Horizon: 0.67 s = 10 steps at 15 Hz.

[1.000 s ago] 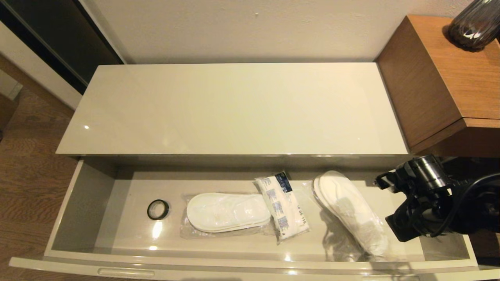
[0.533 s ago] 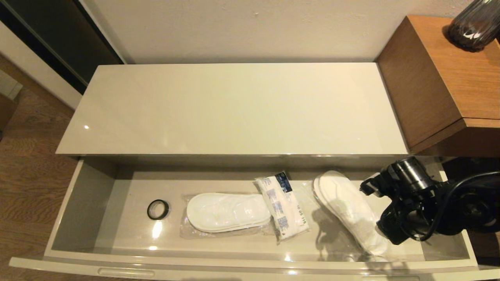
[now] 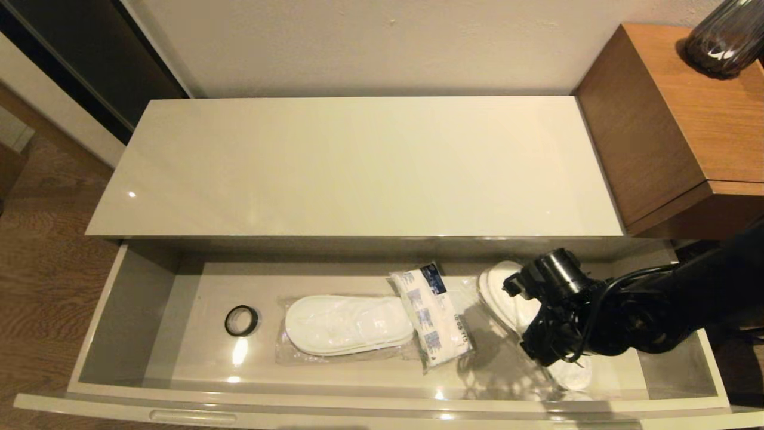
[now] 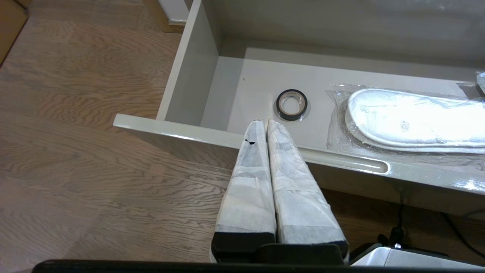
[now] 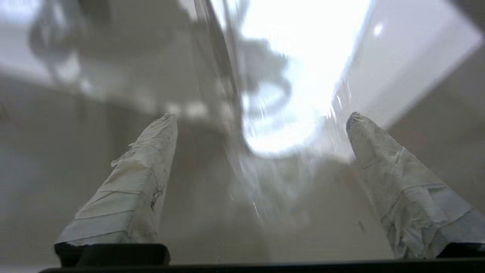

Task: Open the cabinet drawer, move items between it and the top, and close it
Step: Take out the disposable slippers from the drawer

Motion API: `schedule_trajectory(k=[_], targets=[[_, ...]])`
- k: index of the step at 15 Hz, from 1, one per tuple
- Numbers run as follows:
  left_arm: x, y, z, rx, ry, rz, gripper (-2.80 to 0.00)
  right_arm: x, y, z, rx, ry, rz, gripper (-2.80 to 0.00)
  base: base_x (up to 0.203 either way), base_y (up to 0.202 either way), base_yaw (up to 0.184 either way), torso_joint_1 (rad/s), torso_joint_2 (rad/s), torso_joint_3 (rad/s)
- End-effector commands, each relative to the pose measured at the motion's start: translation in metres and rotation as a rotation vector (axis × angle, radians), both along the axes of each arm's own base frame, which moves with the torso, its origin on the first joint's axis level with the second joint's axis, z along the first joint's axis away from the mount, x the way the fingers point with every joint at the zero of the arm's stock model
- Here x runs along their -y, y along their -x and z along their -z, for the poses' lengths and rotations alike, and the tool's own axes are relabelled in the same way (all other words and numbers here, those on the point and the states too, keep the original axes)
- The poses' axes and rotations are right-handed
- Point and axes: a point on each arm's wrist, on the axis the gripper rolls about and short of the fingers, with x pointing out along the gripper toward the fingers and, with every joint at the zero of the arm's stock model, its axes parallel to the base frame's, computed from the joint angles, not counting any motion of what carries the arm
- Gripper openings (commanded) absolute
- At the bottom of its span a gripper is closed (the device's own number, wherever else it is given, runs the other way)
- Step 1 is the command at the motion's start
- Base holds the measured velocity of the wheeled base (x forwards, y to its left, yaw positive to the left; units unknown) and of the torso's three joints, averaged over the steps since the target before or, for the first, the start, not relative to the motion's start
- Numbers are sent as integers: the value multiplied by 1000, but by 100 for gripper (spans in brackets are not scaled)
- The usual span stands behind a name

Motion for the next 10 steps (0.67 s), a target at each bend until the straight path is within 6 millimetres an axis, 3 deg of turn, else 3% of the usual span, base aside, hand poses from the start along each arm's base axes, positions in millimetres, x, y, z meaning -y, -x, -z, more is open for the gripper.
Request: schedule_trajectory(k=[1,10], targets=[[1,3,2,35,-7,-1,-280,-9,-18,24,17,0,-4,0,0,0,0,0,0,0],[1,3,2,35,-7,-1,-280,4,-46,64,18,9,59,0,0,0,0,0,0,0]])
